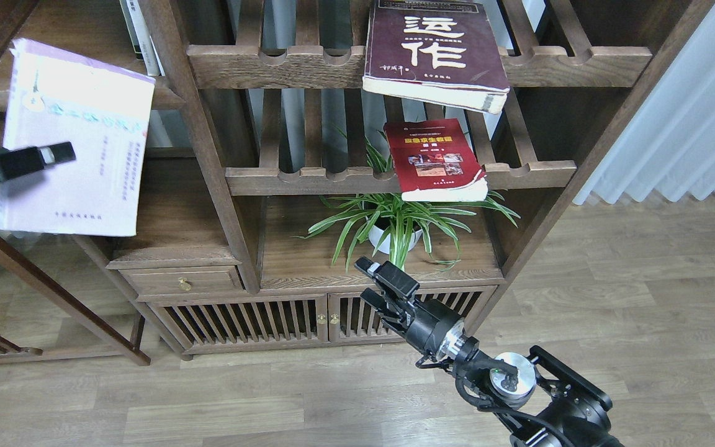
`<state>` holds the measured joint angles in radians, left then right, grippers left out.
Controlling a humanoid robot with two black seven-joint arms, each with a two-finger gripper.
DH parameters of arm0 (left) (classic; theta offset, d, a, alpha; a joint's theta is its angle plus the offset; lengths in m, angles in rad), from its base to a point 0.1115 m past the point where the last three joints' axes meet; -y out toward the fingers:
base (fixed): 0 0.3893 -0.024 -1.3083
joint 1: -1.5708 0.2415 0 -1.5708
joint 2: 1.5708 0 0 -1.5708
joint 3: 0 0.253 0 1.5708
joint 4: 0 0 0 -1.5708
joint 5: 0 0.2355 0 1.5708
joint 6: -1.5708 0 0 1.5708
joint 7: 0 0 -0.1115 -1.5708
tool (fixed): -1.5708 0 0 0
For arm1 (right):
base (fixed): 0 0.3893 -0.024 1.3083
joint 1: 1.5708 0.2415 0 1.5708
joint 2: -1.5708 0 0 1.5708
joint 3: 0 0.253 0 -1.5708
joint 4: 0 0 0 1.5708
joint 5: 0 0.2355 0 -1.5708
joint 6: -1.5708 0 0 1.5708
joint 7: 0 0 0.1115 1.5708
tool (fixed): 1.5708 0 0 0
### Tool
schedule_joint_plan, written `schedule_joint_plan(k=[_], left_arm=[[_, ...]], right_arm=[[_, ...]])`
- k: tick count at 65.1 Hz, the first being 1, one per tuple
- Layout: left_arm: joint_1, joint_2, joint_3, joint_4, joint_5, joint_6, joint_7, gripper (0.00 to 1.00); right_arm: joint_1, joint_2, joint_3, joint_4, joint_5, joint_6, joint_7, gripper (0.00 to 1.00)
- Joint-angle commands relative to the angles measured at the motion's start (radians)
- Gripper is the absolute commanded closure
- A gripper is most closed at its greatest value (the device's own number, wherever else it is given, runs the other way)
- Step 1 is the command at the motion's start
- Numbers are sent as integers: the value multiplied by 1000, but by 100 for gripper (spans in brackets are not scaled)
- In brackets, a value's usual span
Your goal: Organize books on shelf
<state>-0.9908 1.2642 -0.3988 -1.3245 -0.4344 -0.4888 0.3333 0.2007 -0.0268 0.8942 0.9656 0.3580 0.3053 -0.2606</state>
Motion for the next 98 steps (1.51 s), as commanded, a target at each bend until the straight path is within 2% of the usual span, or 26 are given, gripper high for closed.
schedule_joint_plan(k=[1, 19, 32, 58, 76, 98], left_arm=[[-28, 37, 5, 13, 0, 0, 1, 92], [-58, 129, 3, 77, 8, 0, 16, 92], [-58, 119, 5, 179, 45, 0, 18, 93], [-117, 112, 5, 186, 46, 0, 16, 94], [-147, -8, -34, 186, 52, 0, 18, 97], [-169, -65, -86, 245, 82, 0, 0, 100]], right_arm=[[2, 11, -1, -5, -14, 0, 0, 2], [13, 21, -5, -18, -30, 0, 0, 2], [13, 27, -9, -19, -59, 5, 0, 2], [16, 27, -15, -18, -74, 11, -5, 2], [13, 27, -23, -18, -74, 12, -8, 1], [14, 27, -23, -19, -91, 11, -9, 1]])
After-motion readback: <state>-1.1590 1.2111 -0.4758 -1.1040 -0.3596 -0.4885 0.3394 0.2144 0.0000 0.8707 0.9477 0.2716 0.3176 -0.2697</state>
